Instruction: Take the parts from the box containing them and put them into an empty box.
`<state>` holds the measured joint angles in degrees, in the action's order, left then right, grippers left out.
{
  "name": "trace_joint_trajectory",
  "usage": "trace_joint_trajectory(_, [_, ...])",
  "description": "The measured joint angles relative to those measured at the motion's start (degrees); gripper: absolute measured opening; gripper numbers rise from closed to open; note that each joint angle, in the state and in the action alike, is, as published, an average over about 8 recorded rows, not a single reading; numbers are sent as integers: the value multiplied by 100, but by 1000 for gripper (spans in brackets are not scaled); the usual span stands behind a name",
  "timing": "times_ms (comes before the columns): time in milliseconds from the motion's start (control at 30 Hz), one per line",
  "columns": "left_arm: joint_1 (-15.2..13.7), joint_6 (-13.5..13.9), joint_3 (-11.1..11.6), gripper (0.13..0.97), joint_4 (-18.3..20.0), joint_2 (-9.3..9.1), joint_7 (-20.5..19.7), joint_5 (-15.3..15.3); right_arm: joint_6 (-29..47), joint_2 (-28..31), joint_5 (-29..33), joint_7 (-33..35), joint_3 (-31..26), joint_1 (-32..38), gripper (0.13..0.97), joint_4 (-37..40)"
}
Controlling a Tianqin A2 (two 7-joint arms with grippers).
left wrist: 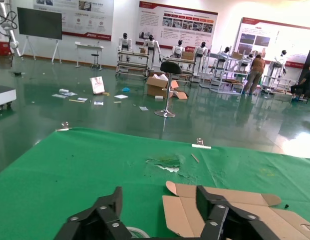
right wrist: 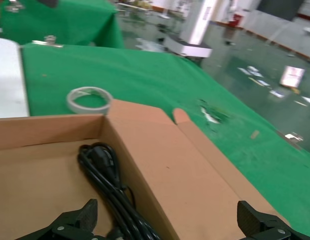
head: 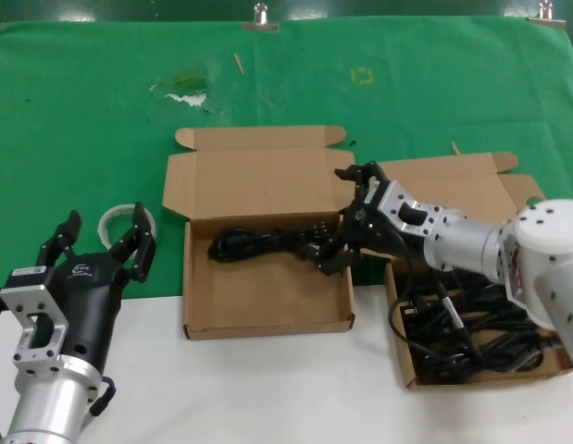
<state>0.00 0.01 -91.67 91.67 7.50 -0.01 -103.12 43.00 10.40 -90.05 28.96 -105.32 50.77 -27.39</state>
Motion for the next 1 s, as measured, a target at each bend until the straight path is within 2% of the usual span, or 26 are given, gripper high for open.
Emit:
trace_joint_trajectory(67, [0,0,0,513,0,0,0,0,-160,25,-49,-107,51,-192,961,-238])
trace_joint_trajectory(200, [0,0,0,513,0,0,0,0,-480,76,-146,-321,153,-573,964,-722])
trace_joint_trajectory(467, [0,0,0,723,0,0,0,0,-1138,180,-346,-767,361,-1343,966,-1701])
trace_joint_trajectory(767, [0,0,0,869,0,0,0,0,-1858,294,-566,-1252,591,-2198,966,-2782])
trace_joint_trajectory(1000, [0,0,0,929,0,0,0,-1,-2419,382,-737,-1629,769,-2860,966,-3621])
